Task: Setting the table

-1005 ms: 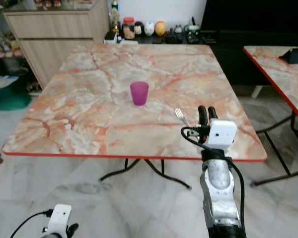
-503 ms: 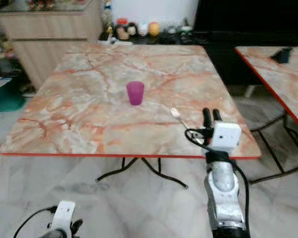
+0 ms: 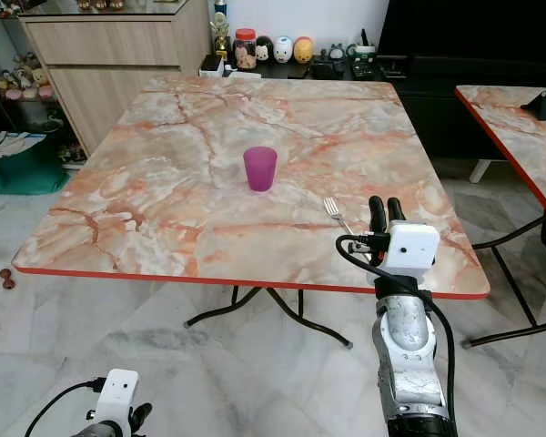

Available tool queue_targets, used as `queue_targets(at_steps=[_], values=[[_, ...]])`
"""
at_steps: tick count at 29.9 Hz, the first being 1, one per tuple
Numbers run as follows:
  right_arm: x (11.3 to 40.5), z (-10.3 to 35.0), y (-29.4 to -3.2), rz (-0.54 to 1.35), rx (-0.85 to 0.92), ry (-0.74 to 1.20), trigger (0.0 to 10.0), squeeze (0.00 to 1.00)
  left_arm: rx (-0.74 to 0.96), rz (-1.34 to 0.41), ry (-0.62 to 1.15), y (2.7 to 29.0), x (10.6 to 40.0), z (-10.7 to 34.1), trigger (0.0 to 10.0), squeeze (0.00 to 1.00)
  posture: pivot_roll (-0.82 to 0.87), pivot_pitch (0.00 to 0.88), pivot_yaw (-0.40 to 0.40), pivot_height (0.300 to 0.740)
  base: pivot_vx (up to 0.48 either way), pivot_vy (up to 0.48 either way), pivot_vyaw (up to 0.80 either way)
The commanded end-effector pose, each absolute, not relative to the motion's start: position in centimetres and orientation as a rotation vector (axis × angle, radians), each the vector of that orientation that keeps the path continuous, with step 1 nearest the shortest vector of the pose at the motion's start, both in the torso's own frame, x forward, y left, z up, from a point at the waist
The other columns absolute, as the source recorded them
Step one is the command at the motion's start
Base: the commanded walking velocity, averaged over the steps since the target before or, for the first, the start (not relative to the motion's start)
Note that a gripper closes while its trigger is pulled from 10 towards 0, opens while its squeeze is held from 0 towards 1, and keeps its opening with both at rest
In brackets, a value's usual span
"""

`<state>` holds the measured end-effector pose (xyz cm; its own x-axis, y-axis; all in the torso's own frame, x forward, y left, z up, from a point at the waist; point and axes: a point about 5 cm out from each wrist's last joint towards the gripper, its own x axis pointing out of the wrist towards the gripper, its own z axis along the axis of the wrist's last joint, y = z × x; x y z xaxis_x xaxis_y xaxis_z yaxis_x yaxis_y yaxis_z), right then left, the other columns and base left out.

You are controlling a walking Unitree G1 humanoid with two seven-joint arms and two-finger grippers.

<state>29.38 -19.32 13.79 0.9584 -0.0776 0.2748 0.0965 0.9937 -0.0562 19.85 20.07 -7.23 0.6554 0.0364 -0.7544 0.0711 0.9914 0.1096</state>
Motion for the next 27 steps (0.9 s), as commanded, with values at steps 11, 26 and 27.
queue_targets(at_steps=[11,26,27], values=[[29.17,14.05,-19.53,-0.091,-0.087,-0.285,10.0,0.00,0.143,-0.030,0.869,19.92,19.68,-7.37,10.0,0.00,0.01,0.000,-0.007,0.731,0.300,0.000,0.13],[28.65,13.35,-19.70,-0.097,-0.085,-0.248,10.0,0.00,0.151,-0.029,0.883,19.94,19.33,-7.57,10.0,0.00,0.00,0.000,-0.006,0.731,0.175,0.000,0.04],[28.41,13.08,-19.86,-0.103,-0.087,-0.235,10.0,0.00,0.151,-0.029,0.884,19.92,19.32,-7.58,10.0,0.00,0.01,0.000,-0.008,0.731,0.000,0.000,0.00]])
